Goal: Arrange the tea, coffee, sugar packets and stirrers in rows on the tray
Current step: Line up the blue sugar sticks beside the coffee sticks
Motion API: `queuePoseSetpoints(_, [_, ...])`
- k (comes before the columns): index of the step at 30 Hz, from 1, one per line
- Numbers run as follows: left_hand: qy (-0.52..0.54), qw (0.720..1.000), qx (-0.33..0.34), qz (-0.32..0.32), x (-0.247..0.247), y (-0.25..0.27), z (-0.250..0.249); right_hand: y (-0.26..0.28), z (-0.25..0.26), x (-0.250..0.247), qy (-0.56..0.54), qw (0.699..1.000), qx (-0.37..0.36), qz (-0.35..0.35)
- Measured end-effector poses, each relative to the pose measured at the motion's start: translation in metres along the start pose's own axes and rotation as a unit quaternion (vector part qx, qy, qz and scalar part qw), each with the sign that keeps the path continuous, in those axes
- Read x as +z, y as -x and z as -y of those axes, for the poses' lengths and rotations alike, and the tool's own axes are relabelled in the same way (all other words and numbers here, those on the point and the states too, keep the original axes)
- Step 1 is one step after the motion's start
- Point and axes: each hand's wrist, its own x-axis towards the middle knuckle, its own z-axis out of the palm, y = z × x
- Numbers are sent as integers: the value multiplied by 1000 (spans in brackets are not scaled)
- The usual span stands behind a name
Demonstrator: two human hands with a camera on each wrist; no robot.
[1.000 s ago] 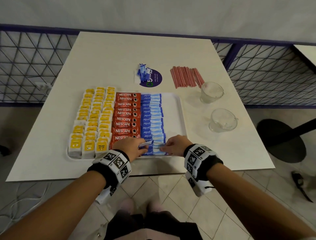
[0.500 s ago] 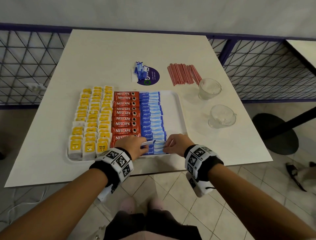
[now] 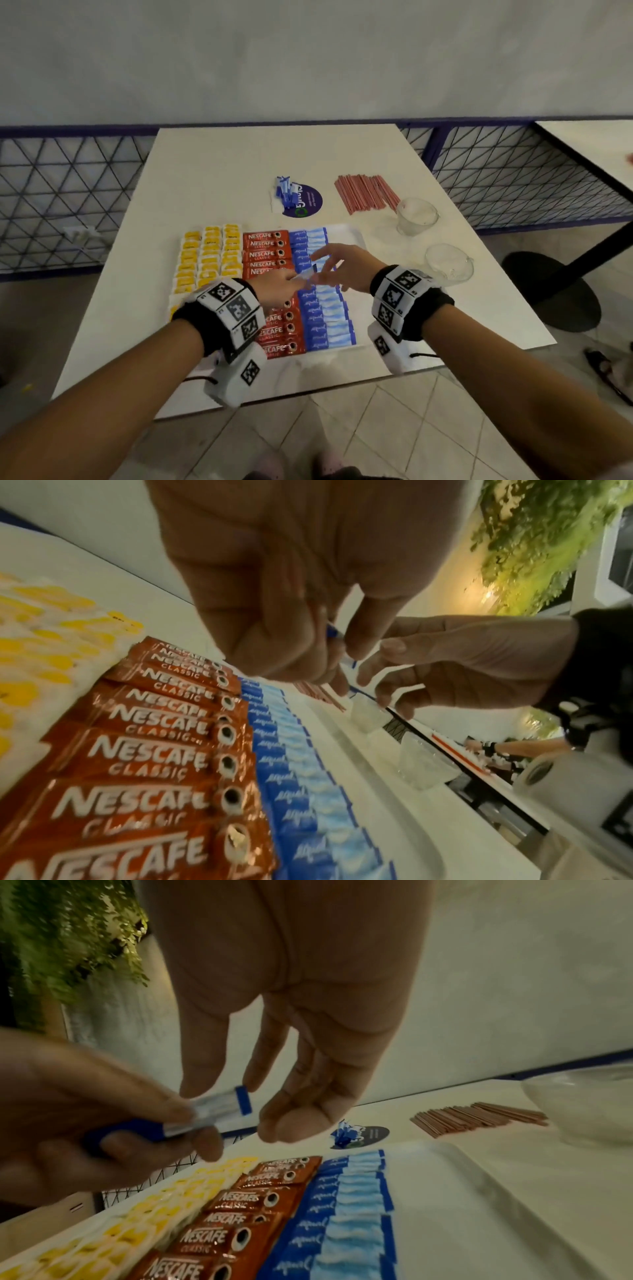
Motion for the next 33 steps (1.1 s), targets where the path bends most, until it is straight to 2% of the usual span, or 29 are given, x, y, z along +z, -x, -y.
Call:
queuePoseSetpoints(4, [152, 988, 11, 37, -19, -5, 3, -10, 16, 3, -7, 1000, -17, -24])
queuePoseSetpoints(7, [154, 987, 40, 0, -27, -8, 9, -14, 18, -2, -31, 999, -6, -35])
queuePoseSetpoints(13, [253, 965, 61, -39, -38, -23, 22, -29, 0, -12, -89, 995, 22, -26])
queuePoseSetpoints(18, [363, 928, 45, -69, -43, -50, 17, -57, -12, -26, -123, 992, 38, 5])
queuePoseSetpoints(21, [429, 897, -3, -103, -47, -73, 9, -79, -18, -42, -126, 992, 31, -7])
queuePoseSetpoints(24, [436, 894, -19, -103, -52, -94, 4, -101, -25, -56, -142, 989, 29, -15])
queuePoseSetpoints(29, [370, 918, -25, -139, -58, -124, 3, -130, -35, -71, -209, 977, 47, 12])
queuePoseSetpoints(33, [376, 909, -23, -179, -57, -139, 2, -145, -42, -76, -141, 989, 27, 29])
